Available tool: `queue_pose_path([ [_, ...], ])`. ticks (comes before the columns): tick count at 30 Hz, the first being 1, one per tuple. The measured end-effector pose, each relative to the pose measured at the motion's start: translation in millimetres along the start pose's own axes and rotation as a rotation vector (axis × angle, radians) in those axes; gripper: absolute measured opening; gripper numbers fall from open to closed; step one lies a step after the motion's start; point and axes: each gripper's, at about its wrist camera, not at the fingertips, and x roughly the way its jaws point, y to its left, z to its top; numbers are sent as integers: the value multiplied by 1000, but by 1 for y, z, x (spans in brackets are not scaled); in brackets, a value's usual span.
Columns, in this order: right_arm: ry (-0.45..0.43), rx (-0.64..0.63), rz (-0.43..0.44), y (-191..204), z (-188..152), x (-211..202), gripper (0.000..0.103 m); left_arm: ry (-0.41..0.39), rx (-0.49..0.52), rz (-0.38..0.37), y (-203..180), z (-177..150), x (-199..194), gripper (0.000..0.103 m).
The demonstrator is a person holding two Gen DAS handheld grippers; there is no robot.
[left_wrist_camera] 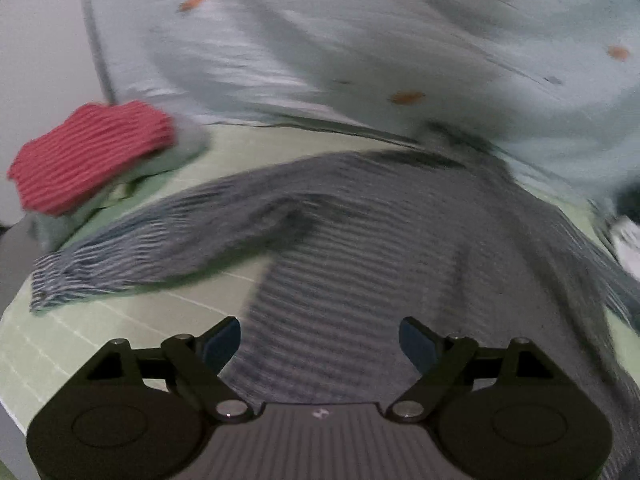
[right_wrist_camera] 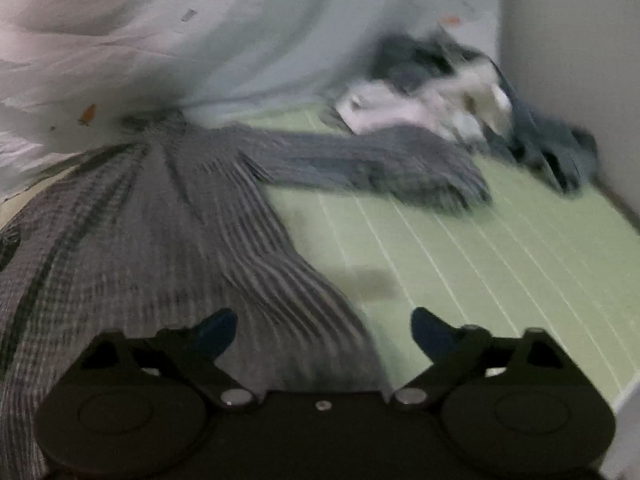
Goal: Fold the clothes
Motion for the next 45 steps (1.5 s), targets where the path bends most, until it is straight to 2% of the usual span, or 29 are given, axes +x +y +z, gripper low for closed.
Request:
queue_pose_path([
  [5,111,-14,72,-21,-20,-3,55,40,62,-9,-46,-23,-12,87],
  [6,132,-23,85,-22,-22,-3,40,47,68,-8,-52,-27,-15,87],
  [7,154,-34,95,-25,-25,-1,18,53,74,-7,-59,-32,-17,87],
  [8,174,-42,103,-27,-27,0,6,60,79,-4,-64,-35,-19,87],
  [9,180,-39,108,-27,-31,-2,3,66,83,-1,-68,-38,-20,87],
  [14,172,-37,130,-46,-37,-26,2,99,87,14,-87,-48,-23,87],
  [17,251,-63,135,-51,-45,-22,5,111,88,17,-98,-50,-22,87],
  [18,253,-66,130,-53,-44,-21,11,113,88,16,-102,-49,-22,87],
  [20,215,-62,120,-58,-38,-25,41,109,90,12,-110,-47,-23,87],
  [21,178,-55,114,-62,-32,-28,65,97,95,7,-114,-45,-25,87],
  [22,135,-40,107,-66,-25,-31,76,84,99,2,-118,-44,-28,87],
  [24,75,10,108,-77,-10,-31,81,62,102,-4,-126,-42,-32,88],
  [29,15,268,98,-123,26,5,85,5,106,-11,-146,-37,-44,91],
  [33,-9,365,18,-157,55,39,83,-20,104,4,-164,-36,-49,98],
  [37,-4,376,-39,-176,82,76,77,-26,127,33,-184,-36,-49,98],
  [41,17,370,8,-180,102,110,67,-26,133,60,-199,-31,-43,98],
  [45,59,357,54,-174,115,138,67,-19,120,91,-210,-22,-35,98],
])
